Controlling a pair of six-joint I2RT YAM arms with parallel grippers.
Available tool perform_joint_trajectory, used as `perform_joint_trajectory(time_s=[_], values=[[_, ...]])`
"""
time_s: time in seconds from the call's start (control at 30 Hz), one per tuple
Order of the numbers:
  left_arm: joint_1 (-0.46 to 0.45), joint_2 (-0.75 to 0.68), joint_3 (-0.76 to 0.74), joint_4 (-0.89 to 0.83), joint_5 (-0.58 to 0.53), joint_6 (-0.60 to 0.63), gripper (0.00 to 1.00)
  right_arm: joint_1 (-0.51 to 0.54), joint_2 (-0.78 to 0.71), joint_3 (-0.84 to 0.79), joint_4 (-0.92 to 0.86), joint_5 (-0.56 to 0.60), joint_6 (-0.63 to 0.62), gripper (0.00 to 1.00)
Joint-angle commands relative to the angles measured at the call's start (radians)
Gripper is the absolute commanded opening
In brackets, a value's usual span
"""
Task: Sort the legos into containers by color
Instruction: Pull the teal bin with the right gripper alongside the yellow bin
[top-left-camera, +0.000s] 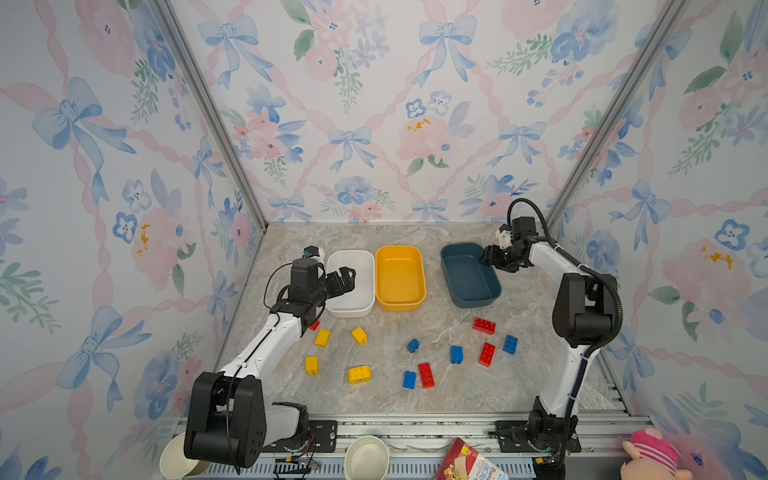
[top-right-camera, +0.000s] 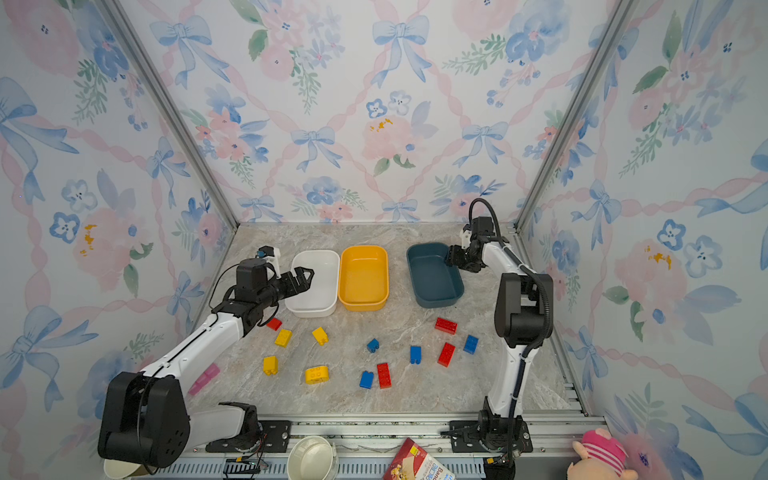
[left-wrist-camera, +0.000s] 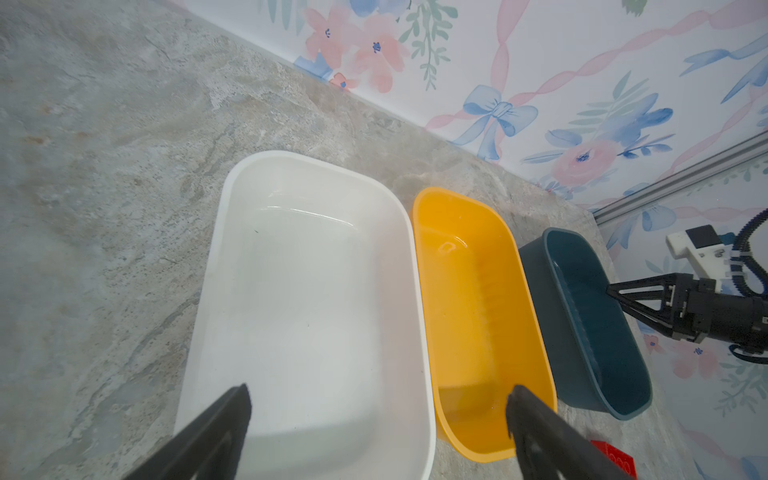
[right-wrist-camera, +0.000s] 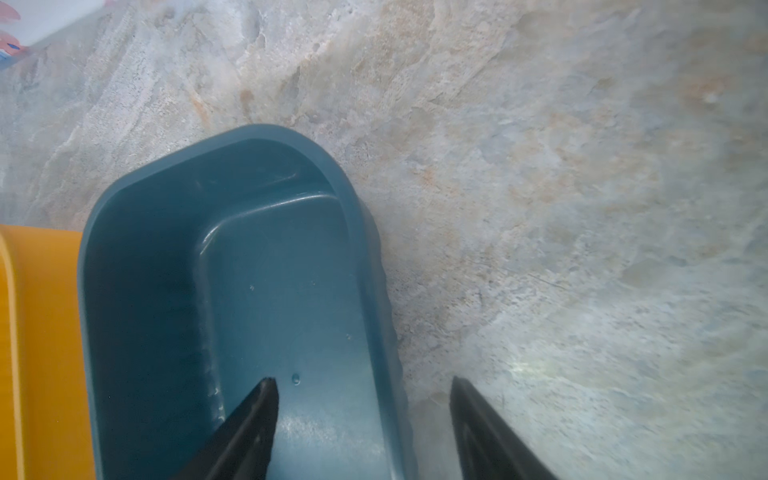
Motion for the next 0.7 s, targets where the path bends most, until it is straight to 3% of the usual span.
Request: perform_joint_trajectory(time_s=[0.0, 0.67], values=[[0.010, -0.018, -0.009, 0.014, 0.009, 0.015, 0.98, 0.026, 0.012, -0.010, 0.026, -0.043, 0.003, 0.68], [0.021, -0.008, -0.011, 0.014, 0.014, 0.024, 0.98, 0.126, -0.090, -0.126, 0.090, -0.043, 0.061, 0.67]])
